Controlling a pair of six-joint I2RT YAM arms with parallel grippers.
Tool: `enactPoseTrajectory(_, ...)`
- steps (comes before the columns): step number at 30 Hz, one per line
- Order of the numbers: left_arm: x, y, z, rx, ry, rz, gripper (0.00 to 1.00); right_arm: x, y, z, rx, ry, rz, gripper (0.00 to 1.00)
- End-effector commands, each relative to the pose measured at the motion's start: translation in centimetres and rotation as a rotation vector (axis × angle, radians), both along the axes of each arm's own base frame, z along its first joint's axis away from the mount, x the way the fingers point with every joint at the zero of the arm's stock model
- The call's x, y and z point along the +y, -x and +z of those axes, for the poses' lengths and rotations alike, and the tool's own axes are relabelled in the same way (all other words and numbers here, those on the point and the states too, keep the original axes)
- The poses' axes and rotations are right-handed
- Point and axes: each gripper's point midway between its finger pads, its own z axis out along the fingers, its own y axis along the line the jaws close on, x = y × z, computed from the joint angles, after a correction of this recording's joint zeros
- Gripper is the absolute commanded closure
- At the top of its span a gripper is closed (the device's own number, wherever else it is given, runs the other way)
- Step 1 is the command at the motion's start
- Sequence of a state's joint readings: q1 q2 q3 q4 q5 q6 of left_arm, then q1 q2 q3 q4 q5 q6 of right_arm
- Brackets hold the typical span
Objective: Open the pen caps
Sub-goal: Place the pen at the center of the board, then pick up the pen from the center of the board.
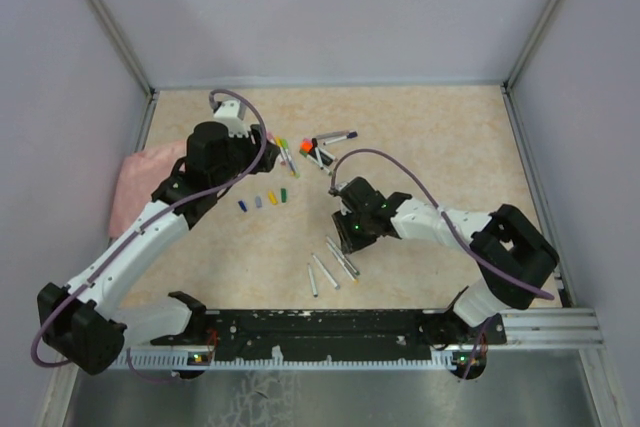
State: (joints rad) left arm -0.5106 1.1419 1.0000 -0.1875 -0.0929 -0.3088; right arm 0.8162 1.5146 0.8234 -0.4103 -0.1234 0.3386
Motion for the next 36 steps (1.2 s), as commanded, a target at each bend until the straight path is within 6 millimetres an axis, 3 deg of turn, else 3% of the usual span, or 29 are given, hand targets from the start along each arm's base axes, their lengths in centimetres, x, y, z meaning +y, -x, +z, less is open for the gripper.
enactPoseTrajectory(1, -0.2, 0.6, 0.6, -0.03, -0.009, -0.044, 0.39, 2.0, -2.6, 4.1, -0.12, -0.057, 0.014, 0.67)
enactPoseTrajectory(9, 1.1, 0.5, 0.1, -0.048, -0.054, 0.004, 0.37, 5.3, -6.6, 9.3, -0.286, -0.187, 0.034, 0.64)
enactPoseTrajectory(13, 1.8, 0.6, -0.5, -0.036, -0.073, 0.032, 0.33, 6.7, -10.4, 13.1, -0.375, -0.328, -0.002, 0.64)
enactPoseTrajectory(18, 3.0, 0.7, -1.2, -0.027, -0.067, 0.077, 0.19, 7.1, -14.7, 18.6, -0.512, -0.454, -0.067, 0.64)
enactPoseTrajectory(24, 3.2, 0.6, -1.5, 0.018, -0.023, 0.053, 0.15, 6.9, -15.7, 23.8, -0.665, -0.507, -0.06, 0.62)
enactPoseTrajectory(27, 3.8, 1.0, -2.4, 0.038, -0.004, 0.063, 0.15, 6.1, -15.6, 24.5, -0.709, -0.496, -0.063, 0.54)
enactPoseTrajectory(31, 4.8, 1.4, -3.8, 0.079, 0.012, 0.074, 0.15, 5.4, -16.0, 23.7, -0.757, -0.441, -0.043, 0.44)
enactPoseTrajectory(36, 5.2, 1.2, -5.0, 0.119, -0.006, 0.076, 0.15, 6.4, -17.5, 23.0, -0.73, -0.414, -0.028, 0.39)
